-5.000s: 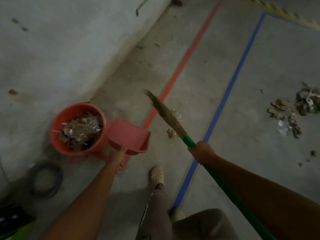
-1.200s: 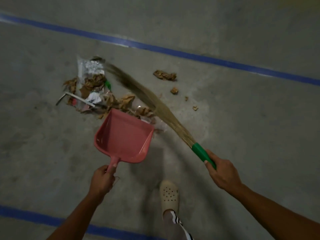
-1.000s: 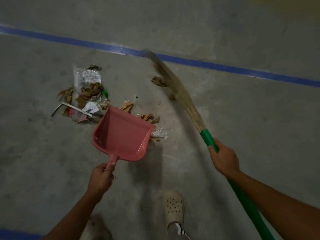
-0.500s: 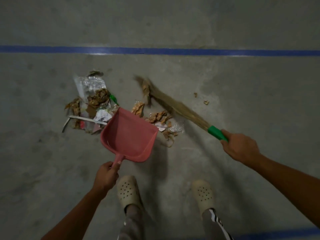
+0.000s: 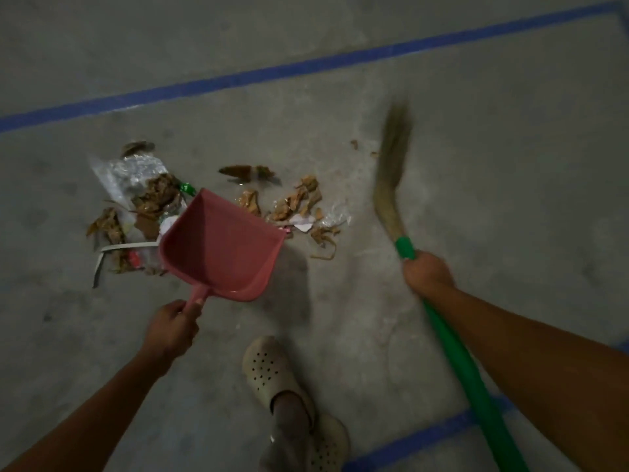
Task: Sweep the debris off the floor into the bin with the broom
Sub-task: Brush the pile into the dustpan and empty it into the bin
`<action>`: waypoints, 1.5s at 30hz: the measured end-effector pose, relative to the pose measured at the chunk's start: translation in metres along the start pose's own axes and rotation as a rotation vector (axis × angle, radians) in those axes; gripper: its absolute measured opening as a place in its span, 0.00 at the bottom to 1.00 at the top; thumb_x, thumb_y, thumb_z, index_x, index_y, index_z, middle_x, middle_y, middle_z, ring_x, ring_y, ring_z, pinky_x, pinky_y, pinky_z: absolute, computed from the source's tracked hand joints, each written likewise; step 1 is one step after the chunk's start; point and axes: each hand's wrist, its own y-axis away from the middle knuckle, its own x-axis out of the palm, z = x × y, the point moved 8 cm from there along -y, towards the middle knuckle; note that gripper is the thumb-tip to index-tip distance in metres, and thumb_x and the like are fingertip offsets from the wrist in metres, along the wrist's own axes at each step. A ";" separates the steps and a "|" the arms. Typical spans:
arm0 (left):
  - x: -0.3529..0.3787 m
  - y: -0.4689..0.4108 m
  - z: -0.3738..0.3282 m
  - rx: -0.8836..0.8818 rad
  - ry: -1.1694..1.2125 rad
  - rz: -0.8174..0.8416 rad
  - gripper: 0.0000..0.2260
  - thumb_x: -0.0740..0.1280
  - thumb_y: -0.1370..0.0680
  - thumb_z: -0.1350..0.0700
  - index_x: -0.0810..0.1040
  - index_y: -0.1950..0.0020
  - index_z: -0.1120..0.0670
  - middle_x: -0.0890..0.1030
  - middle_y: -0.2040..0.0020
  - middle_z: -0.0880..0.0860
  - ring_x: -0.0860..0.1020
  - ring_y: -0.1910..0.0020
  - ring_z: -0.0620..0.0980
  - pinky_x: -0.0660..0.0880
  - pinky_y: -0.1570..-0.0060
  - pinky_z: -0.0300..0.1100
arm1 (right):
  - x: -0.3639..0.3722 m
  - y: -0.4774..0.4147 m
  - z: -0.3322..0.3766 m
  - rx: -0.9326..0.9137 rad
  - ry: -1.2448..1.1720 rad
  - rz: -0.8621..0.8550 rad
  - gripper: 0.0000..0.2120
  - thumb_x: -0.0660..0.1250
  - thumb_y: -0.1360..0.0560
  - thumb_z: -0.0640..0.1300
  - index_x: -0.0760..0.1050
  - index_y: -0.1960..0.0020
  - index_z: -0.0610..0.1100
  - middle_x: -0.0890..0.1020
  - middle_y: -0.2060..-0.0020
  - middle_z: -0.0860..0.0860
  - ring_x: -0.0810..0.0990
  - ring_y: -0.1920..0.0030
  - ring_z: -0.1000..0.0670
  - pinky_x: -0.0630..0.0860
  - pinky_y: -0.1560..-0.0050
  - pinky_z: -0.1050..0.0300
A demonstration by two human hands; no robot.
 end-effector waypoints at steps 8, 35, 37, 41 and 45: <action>-0.015 0.057 0.030 -0.001 0.033 0.027 0.14 0.63 0.17 0.54 0.76 0.56 0.64 0.71 0.73 0.57 0.66 0.80 0.49 0.60 0.80 0.32 | 0.044 0.124 -0.033 -0.248 0.086 0.011 0.26 0.59 0.19 0.55 0.63 0.23 0.51 0.83 0.45 0.43 0.82 0.47 0.41 0.78 0.49 0.52; -0.350 -0.102 0.273 -0.123 -0.160 -0.168 0.27 0.64 0.21 0.39 0.79 0.59 0.65 0.74 0.77 0.57 0.68 0.78 0.50 0.64 0.72 0.38 | 0.250 0.202 0.094 0.029 -0.045 -0.100 0.24 0.58 0.19 0.54 0.68 0.25 0.49 0.81 0.44 0.37 0.81 0.47 0.35 0.79 0.48 0.44; -0.388 -0.126 0.270 -0.115 -0.200 -0.184 0.28 0.64 0.22 0.38 0.81 0.60 0.64 0.75 0.76 0.58 0.69 0.77 0.51 0.65 0.71 0.39 | 0.252 0.202 0.109 0.022 -0.019 -0.110 0.25 0.59 0.19 0.54 0.65 0.23 0.50 0.81 0.42 0.37 0.80 0.45 0.35 0.79 0.47 0.45; -0.425 -0.184 0.244 -0.148 -0.300 -0.123 0.29 0.64 0.22 0.38 0.81 0.59 0.65 0.74 0.75 0.58 0.67 0.77 0.51 0.63 0.71 0.38 | 0.257 0.201 0.145 -0.039 0.014 -0.143 0.24 0.59 0.19 0.54 0.66 0.24 0.50 0.82 0.49 0.38 0.82 0.52 0.37 0.79 0.55 0.50; -0.416 -0.235 0.201 -0.117 -0.419 -0.008 0.28 0.64 0.20 0.40 0.82 0.59 0.66 0.74 0.75 0.58 0.67 0.79 0.50 0.63 0.73 0.35 | 0.269 0.205 0.181 -0.089 0.073 -0.150 0.25 0.58 0.19 0.55 0.65 0.23 0.50 0.83 0.50 0.40 0.82 0.52 0.38 0.79 0.55 0.50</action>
